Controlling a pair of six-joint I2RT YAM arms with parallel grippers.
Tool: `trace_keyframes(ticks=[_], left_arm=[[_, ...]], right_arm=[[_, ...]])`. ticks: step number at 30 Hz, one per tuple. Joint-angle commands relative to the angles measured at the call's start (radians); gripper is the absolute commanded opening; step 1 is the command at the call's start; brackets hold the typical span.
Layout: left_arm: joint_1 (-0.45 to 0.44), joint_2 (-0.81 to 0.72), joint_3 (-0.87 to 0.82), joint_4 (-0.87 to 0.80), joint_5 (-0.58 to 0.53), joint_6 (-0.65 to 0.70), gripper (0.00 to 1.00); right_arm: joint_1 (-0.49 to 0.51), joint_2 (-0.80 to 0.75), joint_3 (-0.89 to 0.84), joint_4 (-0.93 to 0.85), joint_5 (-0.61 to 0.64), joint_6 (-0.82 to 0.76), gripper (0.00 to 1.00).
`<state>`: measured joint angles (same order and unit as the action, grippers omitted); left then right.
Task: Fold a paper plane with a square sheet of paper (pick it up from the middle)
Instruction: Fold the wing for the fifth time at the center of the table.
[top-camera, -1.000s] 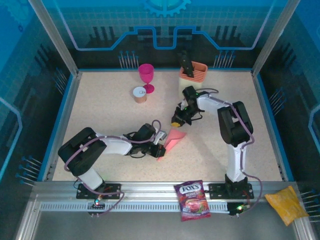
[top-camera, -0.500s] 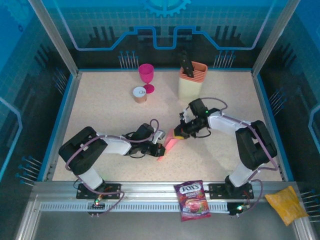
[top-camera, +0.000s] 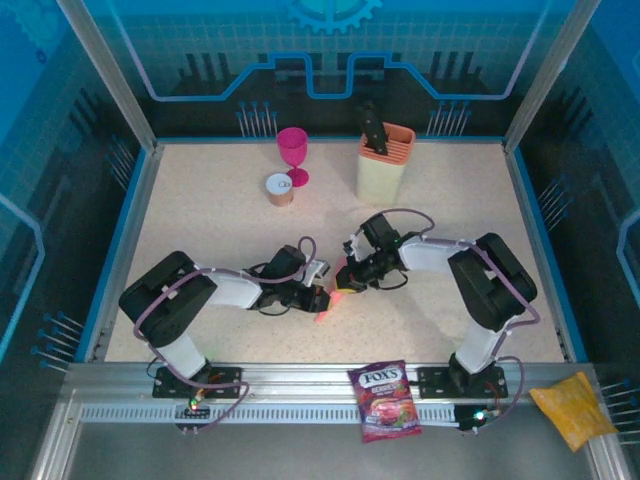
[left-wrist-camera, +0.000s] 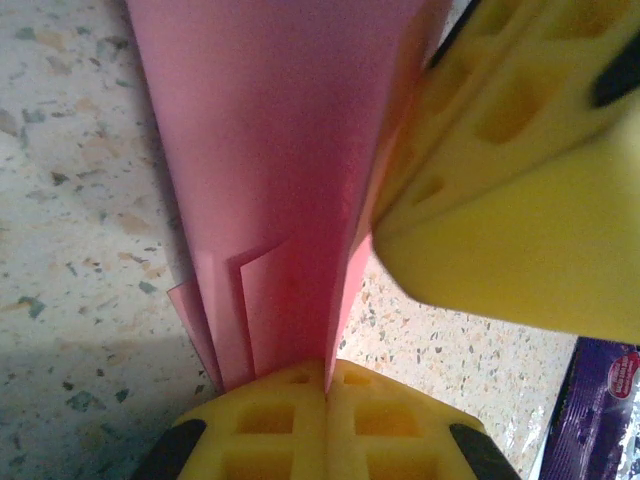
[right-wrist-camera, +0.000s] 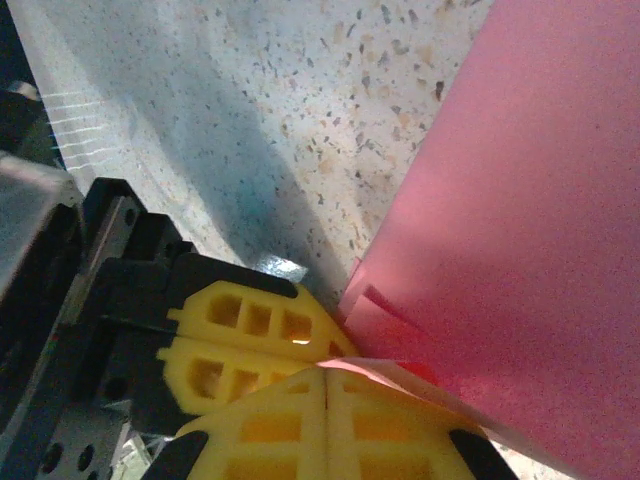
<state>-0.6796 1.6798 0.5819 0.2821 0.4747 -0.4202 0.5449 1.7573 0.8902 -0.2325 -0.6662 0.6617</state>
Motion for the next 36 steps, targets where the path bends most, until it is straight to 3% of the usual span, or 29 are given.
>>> trace_keyframes(ticks=[1, 20, 36], left_arm=[[0.000, 0.076, -0.040, -0.149, -0.047, 0.004, 0.00], [0.011, 0.084, -0.037, -0.146, -0.034, 0.007, 0.00], [0.015, 0.085, -0.049, -0.134, -0.021, 0.005, 0.00]], right_arm=[[0.014, 0.010, -0.001, 0.041, -0.022, 0.005, 0.00], [0.013, -0.076, -0.120, 0.091, -0.032, 0.016, 0.00], [0.002, 0.051, -0.044, 0.134, 0.006, 0.040, 0.00]])
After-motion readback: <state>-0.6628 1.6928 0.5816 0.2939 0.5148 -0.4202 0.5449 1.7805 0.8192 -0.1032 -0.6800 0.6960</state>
